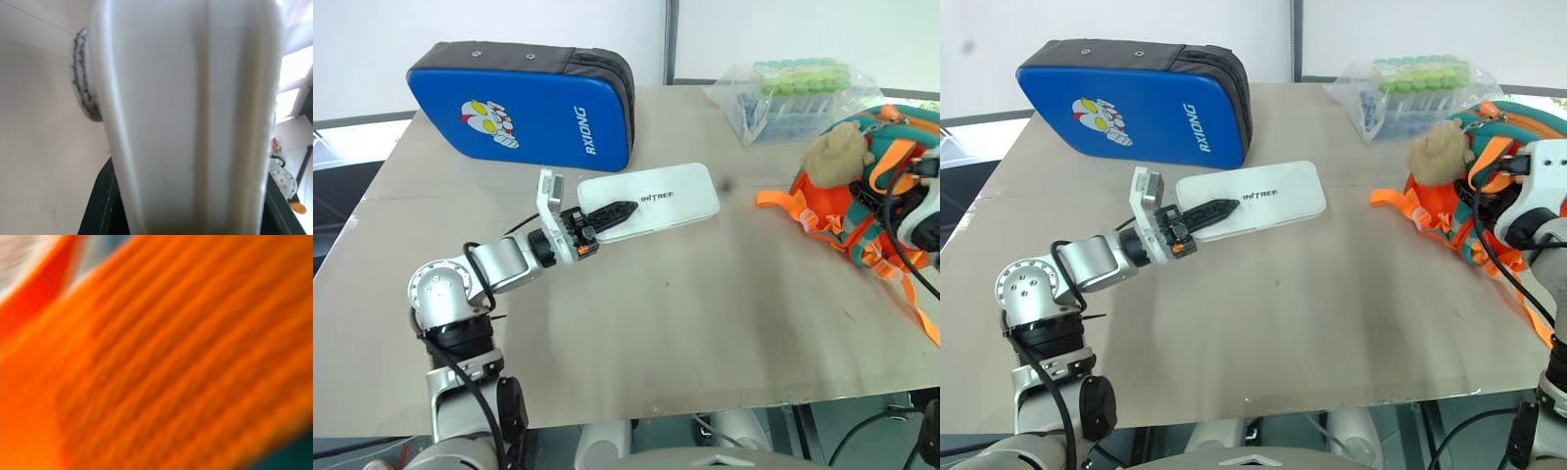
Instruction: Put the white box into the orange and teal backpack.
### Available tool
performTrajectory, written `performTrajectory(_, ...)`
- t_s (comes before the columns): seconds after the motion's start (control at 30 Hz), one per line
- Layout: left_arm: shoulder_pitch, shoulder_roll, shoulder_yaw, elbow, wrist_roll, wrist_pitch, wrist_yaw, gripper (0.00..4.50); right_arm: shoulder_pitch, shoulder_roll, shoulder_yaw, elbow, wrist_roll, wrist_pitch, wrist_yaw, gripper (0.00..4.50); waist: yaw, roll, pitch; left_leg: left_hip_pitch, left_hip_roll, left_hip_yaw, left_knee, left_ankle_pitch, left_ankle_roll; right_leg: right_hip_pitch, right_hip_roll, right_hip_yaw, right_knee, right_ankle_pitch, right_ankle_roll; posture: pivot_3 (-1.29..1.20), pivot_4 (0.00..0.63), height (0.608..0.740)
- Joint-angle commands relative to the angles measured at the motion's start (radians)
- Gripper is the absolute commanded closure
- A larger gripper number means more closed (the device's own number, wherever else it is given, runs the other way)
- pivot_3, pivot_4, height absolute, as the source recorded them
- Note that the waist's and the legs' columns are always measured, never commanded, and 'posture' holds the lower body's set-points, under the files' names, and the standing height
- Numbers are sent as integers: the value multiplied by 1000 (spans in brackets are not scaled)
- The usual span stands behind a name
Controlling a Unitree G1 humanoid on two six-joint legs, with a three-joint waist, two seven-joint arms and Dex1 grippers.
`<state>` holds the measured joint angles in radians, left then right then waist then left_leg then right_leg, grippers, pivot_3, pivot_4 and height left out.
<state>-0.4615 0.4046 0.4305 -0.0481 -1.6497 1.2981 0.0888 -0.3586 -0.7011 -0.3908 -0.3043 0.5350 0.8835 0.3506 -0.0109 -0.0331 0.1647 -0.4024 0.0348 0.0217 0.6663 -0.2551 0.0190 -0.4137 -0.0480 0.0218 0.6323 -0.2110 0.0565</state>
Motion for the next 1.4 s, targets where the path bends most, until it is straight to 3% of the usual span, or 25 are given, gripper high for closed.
performTrajectory(0.03,15,8,49,-118,-23,-151,3,3370,-66,9,67,-2,31,-128,151,4086,-2,0,0,0,0,0,0,0,0,0,0,0,-1,0,0,0,150,740)
performTrajectory(0.07,17,13,52,-128,-20,-178,5,3370,-80,13,82,4,39,-146,183,4424,-3,0,1,0,0,0,0,0,0,0,0,1,-1,0,0,0,150,740)
performTrajectory(0.27,18,76,69,-211,206,-390,-88,3370,-206,54,139,-44,309,-57,424,4470,-3,1,2,1,1,0,0,0,0,0,2,-1,0,-1,-3,0,150,740)
performTrajectory(0.5,80,202,134,-268,180,-416,-286,3370,-284,28,230,-73,448,32,571,4470,-3,2,2,-5,2,-1,0,0,0,-2,2,-3,-5,0,-1,0,150,740)
performTrajectory(0.7,198,379,151,-354,261,-413,-549,3370,-311,4,269,-75,487,45,655,4470,6,2,3,-15,2,-2,0,0,0,-11,1,-6,-5,0,0,0,150,740)
performTrajectory(0.93,271,472,126,-450,368,-469,-782,3370,-255,-61,349,-22,334,-74,779,4470,11,3,4,-14,2,-1,1,0,0,-10,1,-6,-6,-1,-3,0,150,740)
performTrajectory(1.03,254,538,10,-489,587,-600,-939,3370,-236,-100,322,-26,347,-77,831,4470,13,3,4,-14,2,-1,1,0,0,-10,1,-6,-5,-1,-3,0,150,740)
performTrajectory(1.23,140,576,-179,-419,851,-826,-1140,3370,-185,-143,294,-32,345,-113,896,4470,29,3,4,-13,2,0,1,0,0,-9,1,-6,-5,-1,-3,0,150,740)
performTrajectory(1.4,-143,508,-426,-285,1042,-893,-1209,3370,-195,-139,283,-41,330,-150,872,4470,30,3,4,-13,2,-1,3,0,0,-8,1,-6,-5,0,0,0,150,740)
